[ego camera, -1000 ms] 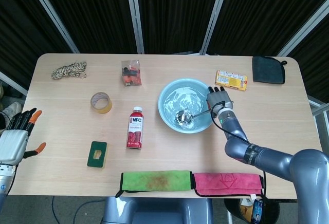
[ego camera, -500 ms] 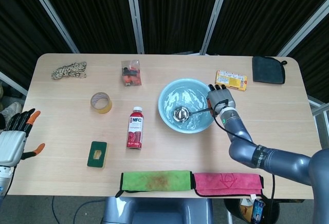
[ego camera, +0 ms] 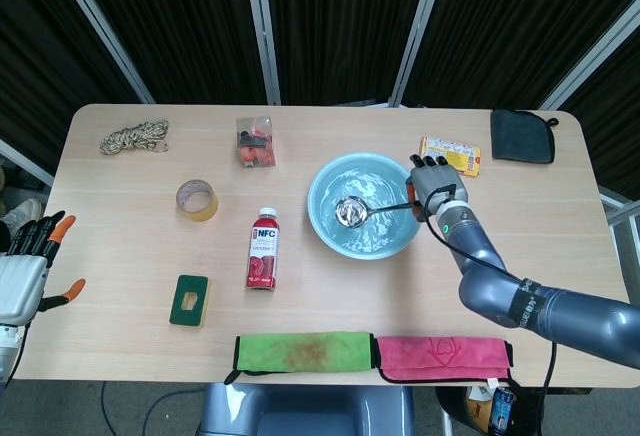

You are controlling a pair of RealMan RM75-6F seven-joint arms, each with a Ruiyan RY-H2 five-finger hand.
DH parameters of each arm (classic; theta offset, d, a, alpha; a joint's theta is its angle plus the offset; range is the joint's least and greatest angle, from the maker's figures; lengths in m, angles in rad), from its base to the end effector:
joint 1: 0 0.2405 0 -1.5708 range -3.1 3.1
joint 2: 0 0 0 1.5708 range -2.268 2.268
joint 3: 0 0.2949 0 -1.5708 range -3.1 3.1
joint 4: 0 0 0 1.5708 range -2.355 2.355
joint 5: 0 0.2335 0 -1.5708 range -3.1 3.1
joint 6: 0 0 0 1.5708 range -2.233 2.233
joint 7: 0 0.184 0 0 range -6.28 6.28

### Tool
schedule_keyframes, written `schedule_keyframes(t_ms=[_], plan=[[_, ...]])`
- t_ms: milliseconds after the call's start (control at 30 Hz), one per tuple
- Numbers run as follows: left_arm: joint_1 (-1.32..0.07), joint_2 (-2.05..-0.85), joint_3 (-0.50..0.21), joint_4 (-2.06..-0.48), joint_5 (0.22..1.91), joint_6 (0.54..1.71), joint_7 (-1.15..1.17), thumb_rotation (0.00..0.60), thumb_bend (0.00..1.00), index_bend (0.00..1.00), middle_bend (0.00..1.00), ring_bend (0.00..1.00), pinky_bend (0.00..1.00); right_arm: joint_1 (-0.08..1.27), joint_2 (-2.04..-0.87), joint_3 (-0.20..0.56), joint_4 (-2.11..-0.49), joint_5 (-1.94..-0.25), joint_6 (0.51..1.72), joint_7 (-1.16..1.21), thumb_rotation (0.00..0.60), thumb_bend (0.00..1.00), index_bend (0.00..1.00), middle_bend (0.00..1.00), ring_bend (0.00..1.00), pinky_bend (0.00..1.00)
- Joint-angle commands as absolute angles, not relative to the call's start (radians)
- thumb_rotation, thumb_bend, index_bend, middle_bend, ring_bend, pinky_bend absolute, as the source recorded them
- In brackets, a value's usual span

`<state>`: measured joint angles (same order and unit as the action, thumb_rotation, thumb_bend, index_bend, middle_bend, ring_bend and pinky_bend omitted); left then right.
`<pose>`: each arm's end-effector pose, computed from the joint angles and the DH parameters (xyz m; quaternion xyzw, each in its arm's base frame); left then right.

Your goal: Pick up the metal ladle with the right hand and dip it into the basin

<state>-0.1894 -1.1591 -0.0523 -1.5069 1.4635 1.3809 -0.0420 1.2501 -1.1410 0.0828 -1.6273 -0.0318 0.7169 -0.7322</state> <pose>-0.3627 0.2664 0.1378 -0.6213 -0.3877 -0.3770 0.5670 -0.1292 -0.5004 0.0623 0.7204 -0.4586 0.1751 0.4900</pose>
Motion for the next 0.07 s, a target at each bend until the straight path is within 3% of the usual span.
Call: schedule_keyframes(t_ms=[33, 67], plan=[[-0.189, -1.161, -0.053, -1.508, 1.461, 1.382, -0.037, 0.6, 0.24, 0.0, 0.0, 0.0, 0.04, 1.253, -1.132, 0.075, -1.632, -0.031, 0.709, -0.723, 0.6, 0.46, 0.7, 0.01, 0.0, 0.0], [-0.189, -1.161, -0.053, -1.508, 1.461, 1.382, -0.035, 0.6, 0.24, 0.0, 0.0, 0.0, 0.04, 1.254, -1.13, 0.072, -1.632, -0.032, 0.707, -0.721, 0.6, 0.46, 0.7, 0.01, 0.0, 0.0]])
